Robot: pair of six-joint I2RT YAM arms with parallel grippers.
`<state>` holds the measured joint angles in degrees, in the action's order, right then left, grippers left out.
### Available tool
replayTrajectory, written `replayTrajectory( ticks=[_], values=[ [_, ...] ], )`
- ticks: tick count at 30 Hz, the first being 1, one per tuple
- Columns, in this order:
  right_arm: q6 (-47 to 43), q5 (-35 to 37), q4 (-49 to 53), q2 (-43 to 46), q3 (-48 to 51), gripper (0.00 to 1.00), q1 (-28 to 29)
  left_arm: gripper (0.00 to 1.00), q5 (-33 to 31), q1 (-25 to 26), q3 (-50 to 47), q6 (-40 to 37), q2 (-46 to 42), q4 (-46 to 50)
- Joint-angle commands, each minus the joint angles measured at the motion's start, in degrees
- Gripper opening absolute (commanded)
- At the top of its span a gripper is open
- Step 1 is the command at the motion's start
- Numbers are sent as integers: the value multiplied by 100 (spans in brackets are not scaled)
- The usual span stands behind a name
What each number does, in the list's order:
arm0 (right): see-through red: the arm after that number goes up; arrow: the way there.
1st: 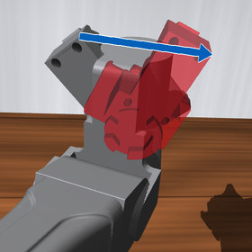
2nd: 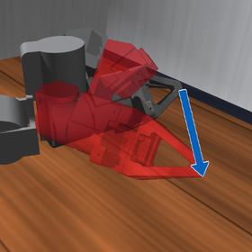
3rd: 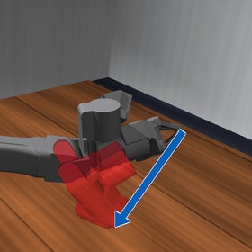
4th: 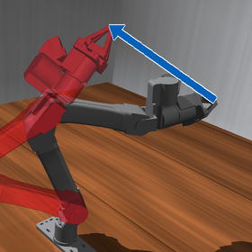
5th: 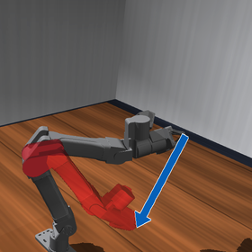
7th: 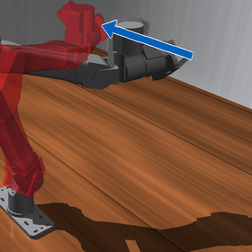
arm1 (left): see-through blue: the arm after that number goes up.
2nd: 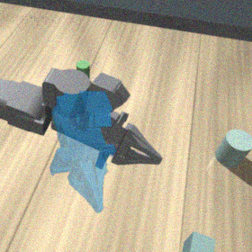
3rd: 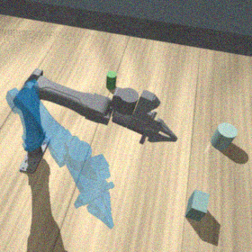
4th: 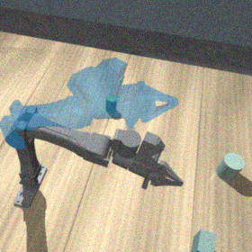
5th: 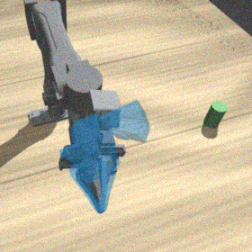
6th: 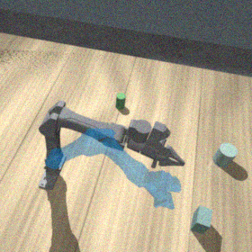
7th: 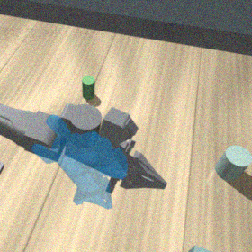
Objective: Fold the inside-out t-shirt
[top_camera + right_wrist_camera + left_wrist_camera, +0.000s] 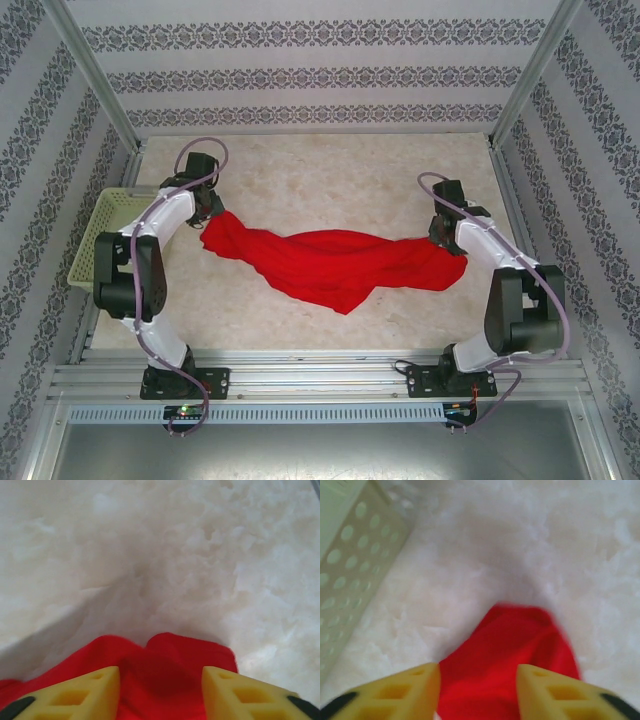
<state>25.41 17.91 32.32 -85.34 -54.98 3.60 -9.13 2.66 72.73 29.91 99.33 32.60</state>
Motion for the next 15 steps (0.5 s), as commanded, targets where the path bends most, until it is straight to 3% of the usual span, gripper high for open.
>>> replayTrajectory(
  ticks=[1, 4, 8, 15],
  values=[
    [164, -429, 112, 611, 303, 51, 374, 59, 81, 129, -689, -49, -969, -52],
    [567, -1180, -117, 1035, 769, 51, 720, 61, 375, 369, -1446, 84, -1792, -207],
    [1358, -1585, -582, 1529, 1480, 51, 1115, 60, 876, 805, -2369, 452, -2555, -454],
    [2122, -1998, -1525, 1688, 2172, 51, 1396, 56, 1358, 1371, -2676, 723, -2402, -996]
  ],
)
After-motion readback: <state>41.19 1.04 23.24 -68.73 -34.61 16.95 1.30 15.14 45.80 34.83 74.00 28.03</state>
